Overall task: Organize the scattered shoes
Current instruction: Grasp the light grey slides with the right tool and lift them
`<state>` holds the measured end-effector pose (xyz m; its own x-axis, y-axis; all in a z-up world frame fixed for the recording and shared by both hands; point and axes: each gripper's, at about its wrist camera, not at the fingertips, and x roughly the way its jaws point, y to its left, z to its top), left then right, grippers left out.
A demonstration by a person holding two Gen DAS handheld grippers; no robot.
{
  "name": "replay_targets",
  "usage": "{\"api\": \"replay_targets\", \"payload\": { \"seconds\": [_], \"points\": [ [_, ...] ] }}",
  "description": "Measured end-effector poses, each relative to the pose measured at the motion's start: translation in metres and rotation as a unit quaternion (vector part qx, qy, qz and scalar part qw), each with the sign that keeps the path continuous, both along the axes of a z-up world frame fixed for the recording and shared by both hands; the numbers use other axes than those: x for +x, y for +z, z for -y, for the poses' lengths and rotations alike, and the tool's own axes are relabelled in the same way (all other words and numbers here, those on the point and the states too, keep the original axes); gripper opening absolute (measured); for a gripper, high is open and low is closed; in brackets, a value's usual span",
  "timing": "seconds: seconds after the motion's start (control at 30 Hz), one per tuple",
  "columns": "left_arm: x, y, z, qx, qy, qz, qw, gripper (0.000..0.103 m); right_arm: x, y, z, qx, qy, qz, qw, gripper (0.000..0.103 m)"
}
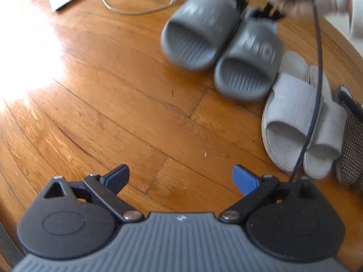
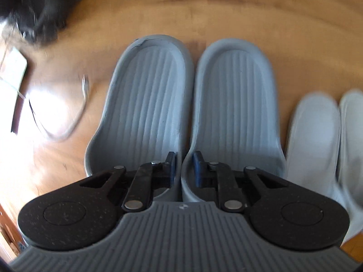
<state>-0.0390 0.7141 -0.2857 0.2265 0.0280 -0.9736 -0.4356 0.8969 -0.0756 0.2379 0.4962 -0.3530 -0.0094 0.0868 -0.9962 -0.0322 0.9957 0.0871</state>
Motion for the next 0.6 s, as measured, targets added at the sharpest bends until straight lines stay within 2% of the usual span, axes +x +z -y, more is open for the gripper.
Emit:
{"api": "replay_targets", "payload": {
  "seconds": [0.2, 0.37, 0.5, 0.6],
  "points": [
    [-0.003, 0.005, 0.004, 0.022, -0.018, 0.017, 0.9994, 0.098, 0.074, 0.011, 0.008, -0.012, 0.009, 0.048, 0.999, 0.014],
    [-0.007, 0.026, 0.006, 0.038, -0.038, 0.093, 0.9943, 0.098, 0.126, 0.005, 0.022, -0.017, 0.006, 0.069, 0.997, 0.014],
    [-0.013, 0.038, 0.014, 0.040, -0.064, 0.149, 0.9859, 0.098, 0.148, -0.004, 0.031, -0.020, 0.002, 0.082, 0.996, 0.013],
    [-0.019, 0.049, 0.032, 0.052, -0.111, 0.192, 0.9737, 0.098, 0.162, -0.008, 0.044, -0.022, 0.002, 0.093, 0.995, 0.013]
  ]
}}
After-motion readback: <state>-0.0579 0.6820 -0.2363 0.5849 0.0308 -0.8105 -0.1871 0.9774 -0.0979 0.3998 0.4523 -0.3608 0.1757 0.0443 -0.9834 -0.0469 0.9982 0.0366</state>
